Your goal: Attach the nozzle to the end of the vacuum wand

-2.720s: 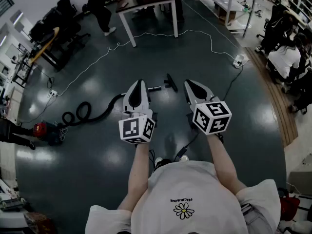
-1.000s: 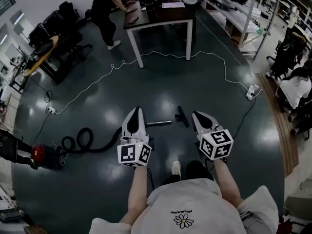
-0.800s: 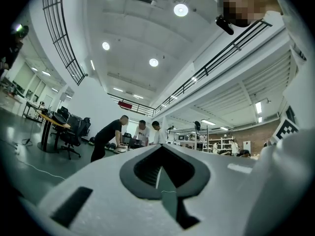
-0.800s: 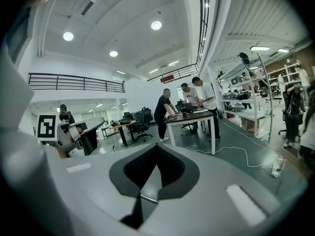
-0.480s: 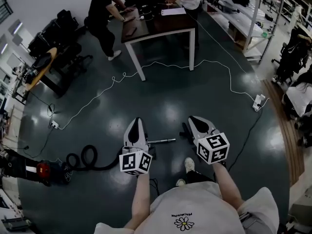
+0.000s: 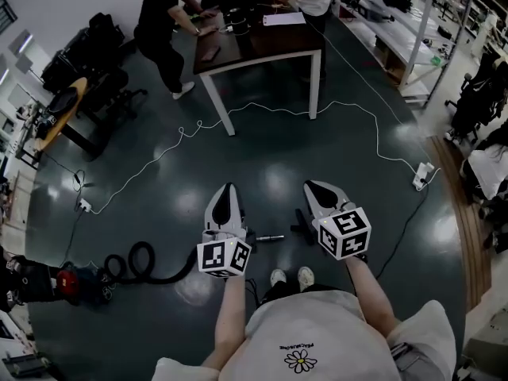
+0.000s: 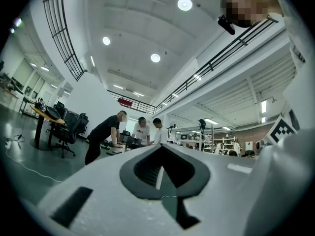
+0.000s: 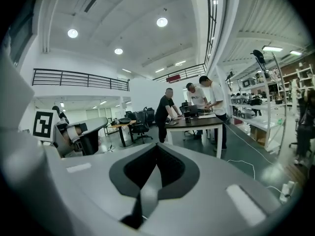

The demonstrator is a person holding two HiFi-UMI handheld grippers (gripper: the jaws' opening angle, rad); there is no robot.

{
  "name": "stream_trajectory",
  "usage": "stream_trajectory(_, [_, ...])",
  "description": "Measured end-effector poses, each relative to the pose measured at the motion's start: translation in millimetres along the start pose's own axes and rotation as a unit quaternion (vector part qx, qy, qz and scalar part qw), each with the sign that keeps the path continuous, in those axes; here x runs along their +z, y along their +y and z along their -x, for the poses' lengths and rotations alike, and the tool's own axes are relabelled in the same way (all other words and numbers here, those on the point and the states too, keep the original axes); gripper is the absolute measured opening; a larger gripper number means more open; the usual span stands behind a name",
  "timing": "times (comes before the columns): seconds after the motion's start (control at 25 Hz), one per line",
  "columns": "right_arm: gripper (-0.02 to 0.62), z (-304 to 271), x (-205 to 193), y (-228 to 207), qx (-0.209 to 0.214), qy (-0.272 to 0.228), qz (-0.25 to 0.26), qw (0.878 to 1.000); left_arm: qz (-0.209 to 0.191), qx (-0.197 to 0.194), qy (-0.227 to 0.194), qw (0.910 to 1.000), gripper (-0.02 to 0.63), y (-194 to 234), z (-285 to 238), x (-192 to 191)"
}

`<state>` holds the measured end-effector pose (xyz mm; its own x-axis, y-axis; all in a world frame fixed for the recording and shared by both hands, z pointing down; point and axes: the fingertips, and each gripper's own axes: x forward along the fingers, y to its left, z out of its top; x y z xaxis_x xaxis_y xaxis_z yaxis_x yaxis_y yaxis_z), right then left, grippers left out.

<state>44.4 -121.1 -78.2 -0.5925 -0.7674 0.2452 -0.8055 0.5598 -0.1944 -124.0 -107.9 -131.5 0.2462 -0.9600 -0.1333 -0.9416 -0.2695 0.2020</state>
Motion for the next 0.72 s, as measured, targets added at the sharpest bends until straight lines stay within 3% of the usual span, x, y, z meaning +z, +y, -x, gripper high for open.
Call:
stream_trajectory(0.32, [0.006, -38.6, 25.1, -5.0, -0.022, -0.009, 0.014, 1.000, -0.001, -0.011, 0.009, 0.9999, 0.000, 27.6, -36.7, 0.8])
stream_trajectory(0.72, [0.005, -70.0, 14.6, -14.7, -0.032, 0.009, -0.001, 0.999, -0.006, -0.031, 0.050, 0.9982, 0.000, 44.7, -56.3, -26.5])
